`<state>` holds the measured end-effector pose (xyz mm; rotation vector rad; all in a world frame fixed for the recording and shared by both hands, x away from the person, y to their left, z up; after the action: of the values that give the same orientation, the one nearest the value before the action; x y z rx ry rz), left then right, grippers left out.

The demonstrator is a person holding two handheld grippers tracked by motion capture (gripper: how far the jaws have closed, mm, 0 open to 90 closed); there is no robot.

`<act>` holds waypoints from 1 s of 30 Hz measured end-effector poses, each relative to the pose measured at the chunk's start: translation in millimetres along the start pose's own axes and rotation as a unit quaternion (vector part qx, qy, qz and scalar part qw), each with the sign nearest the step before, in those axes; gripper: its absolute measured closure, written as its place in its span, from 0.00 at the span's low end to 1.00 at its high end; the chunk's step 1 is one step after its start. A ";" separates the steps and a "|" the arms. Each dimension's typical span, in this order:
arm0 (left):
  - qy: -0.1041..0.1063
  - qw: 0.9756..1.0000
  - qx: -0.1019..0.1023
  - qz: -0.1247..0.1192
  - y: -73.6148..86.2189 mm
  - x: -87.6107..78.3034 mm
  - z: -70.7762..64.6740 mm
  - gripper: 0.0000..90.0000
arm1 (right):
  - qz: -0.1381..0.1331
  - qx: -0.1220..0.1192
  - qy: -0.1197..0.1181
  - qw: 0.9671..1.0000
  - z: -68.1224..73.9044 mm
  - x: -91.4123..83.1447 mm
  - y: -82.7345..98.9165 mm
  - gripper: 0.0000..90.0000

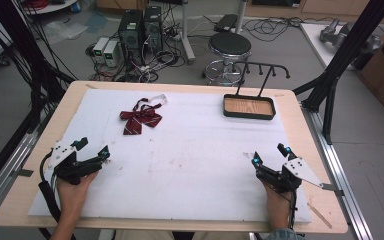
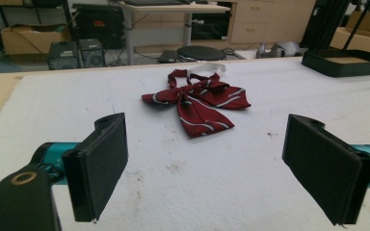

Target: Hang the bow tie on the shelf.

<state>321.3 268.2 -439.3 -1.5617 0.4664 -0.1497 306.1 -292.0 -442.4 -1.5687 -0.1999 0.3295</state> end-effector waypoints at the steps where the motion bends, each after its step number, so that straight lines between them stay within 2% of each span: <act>1: 0.004 1.000 -0.002 -0.001 -0.3 -0.5 0.4 0.18 | 0.001 -0.002 0.002 1.000 -0.1 0.0 0.1 0.13; 5: 0.004 1.000 0.000 -0.003 -0.6 -0.6 -0.6 0.18 | 0.001 -0.004 0.004 1.000 -0.6 0.4 0.2 0.13; 15: 0.014 1.000 -0.007 -0.007 -0.6 0.8 -1.1 0.19 | 0.012 -0.003 0.003 1.000 -1.2 2.1 2.2 0.13; 19: 0.009 1.000 -0.010 -0.009 -0.7 0.6 -0.7 0.18 | 0.013 -0.004 0.001 1.000 -0.6 2.5 2.5 0.13; 30: 0.013 1.000 -0.007 -0.011 -0.3 2.1 -1.5 0.20 | 0.015 -0.006 0.001 1.000 -0.9 2.8 2.9 0.13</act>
<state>322.7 266.0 -439.3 -1.5807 0.4711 -0.1841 308.9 -292.0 -445.5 -1.5849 -0.1784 0.3505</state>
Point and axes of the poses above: each handheld gripper's, and its own axes: x roughly forward along the jaws, y roughly out of its underside, z roughly to its left, the point moved 4 cm from there along x, roughly forward along the jaws, and after that the axes turned 1 degree about x, right-handed, at the moved point
